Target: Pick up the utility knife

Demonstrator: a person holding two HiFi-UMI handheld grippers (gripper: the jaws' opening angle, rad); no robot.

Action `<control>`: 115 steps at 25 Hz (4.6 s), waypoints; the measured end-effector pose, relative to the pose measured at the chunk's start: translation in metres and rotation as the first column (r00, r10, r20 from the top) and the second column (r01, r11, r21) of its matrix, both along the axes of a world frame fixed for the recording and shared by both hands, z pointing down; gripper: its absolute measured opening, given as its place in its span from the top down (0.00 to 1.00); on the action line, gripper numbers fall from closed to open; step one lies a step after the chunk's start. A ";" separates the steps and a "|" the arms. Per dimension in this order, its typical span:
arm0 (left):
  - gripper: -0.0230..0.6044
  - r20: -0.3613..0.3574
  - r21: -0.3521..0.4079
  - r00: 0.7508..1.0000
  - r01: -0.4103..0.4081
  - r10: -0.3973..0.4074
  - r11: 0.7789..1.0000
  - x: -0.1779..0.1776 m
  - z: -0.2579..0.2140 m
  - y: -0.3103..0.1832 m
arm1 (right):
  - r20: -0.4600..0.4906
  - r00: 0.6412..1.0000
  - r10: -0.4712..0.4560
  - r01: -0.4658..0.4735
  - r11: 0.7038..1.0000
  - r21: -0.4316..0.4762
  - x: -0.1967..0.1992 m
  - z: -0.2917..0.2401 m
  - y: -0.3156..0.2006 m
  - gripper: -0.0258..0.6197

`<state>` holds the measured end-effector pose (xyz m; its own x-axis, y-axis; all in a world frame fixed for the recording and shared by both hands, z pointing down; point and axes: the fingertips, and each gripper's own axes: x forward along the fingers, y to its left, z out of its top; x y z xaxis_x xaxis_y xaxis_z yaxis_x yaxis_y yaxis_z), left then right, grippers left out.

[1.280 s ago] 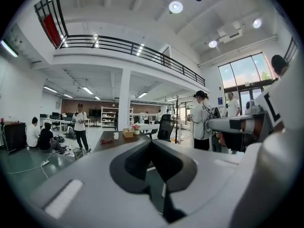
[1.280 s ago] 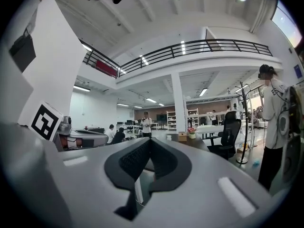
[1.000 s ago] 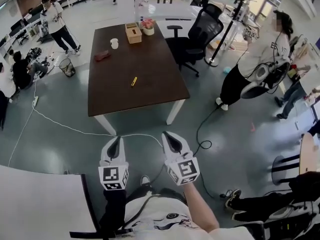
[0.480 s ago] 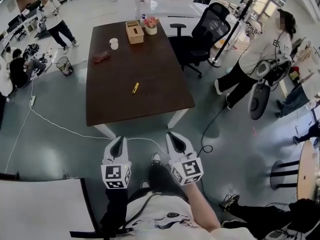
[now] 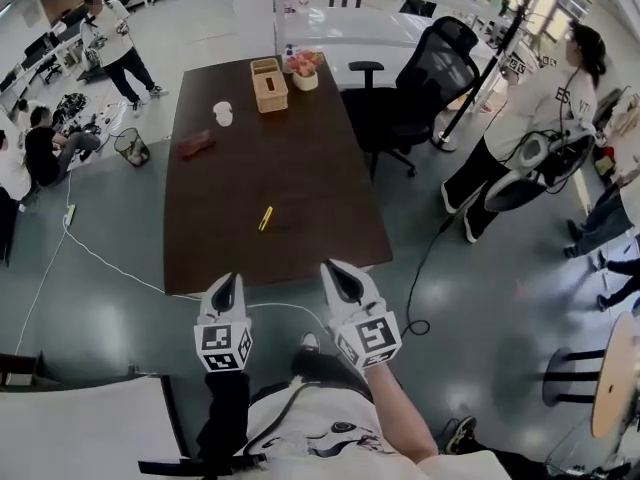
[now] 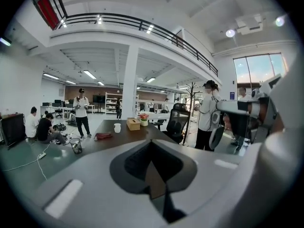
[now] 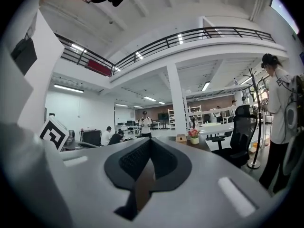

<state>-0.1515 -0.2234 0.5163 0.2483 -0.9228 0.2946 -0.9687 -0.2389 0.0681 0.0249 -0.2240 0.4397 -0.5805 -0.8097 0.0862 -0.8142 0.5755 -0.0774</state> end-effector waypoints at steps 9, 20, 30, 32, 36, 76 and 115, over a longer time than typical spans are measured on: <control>0.96 0.024 -0.166 1.000 0.016 -0.012 0.986 0.009 0.058 -0.044 | -0.013 0.999 -0.044 0.043 0.995 -0.095 0.007 0.023 -0.051 0.96; 0.96 0.018 -0.299 0.999 -0.043 0.051 0.953 0.008 0.136 -0.114 | -0.073 0.997 0.029 -0.041 0.985 -0.168 -0.002 0.062 -0.120 0.96; 0.96 0.032 -0.426 0.984 -0.145 0.176 0.893 0.020 0.190 -0.157 | -0.200 0.973 0.115 -0.183 0.910 -0.372 0.009 0.158 -0.169 0.96; 0.95 0.030 -0.457 0.980 -0.163 0.198 0.875 0.023 0.198 -0.155 | -0.211 0.970 0.119 -0.198 0.892 -0.407 0.011 0.172 -0.168 0.96; 0.93 0.048 -0.512 0.969 -0.184 0.241 0.839 0.028 0.228 -0.153 | -0.223 0.969 0.109 -0.203 0.864 -0.460 0.012 0.193 -0.171 0.96; 0.89 -0.060 -0.381 0.974 -0.223 0.217 0.897 0.029 0.179 -0.178 | -0.125 0.980 0.154 -0.195 0.862 -0.469 0.033 0.176 -0.177 0.96; 0.89 -0.127 0.146 0.992 0.028 -0.009 0.989 0.008 -0.038 0.044 | 0.042 0.998 0.040 -0.032 0.982 -0.188 0.048 0.051 0.031 0.96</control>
